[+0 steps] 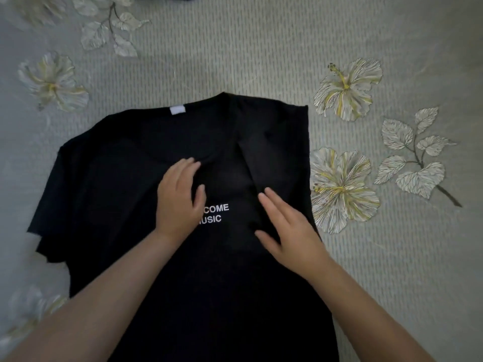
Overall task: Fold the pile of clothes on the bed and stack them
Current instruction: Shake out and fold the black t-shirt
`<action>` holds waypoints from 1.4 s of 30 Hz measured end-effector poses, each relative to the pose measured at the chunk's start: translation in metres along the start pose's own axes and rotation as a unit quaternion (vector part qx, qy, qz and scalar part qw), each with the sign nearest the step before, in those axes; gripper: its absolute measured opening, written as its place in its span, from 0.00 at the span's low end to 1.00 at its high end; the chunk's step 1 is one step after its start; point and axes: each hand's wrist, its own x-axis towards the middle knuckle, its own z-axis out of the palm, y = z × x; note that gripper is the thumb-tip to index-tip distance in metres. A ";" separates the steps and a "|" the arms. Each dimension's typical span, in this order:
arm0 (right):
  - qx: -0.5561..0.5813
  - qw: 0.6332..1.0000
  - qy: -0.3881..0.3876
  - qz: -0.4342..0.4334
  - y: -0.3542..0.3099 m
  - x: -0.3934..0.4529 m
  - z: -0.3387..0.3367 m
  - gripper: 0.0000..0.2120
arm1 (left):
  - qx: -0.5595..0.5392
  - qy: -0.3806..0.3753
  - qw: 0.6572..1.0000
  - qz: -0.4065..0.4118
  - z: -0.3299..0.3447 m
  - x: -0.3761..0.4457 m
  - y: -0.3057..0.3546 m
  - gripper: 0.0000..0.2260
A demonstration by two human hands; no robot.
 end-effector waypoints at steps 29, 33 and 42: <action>-0.203 0.976 -0.073 -0.023 -0.148 0.103 0.152 0.24 | -0.098 0.120 0.869 -0.470 -0.102 -0.073 -0.180 0.11; -0.228 0.971 -0.070 -0.008 -0.155 0.106 0.149 0.25 | -0.350 0.253 0.753 -0.496 -0.125 -0.070 -0.206 0.16; -0.287 0.955 -0.076 0.003 -0.164 0.111 0.147 0.27 | -0.339 0.230 0.752 -0.517 -0.128 -0.066 -0.215 0.11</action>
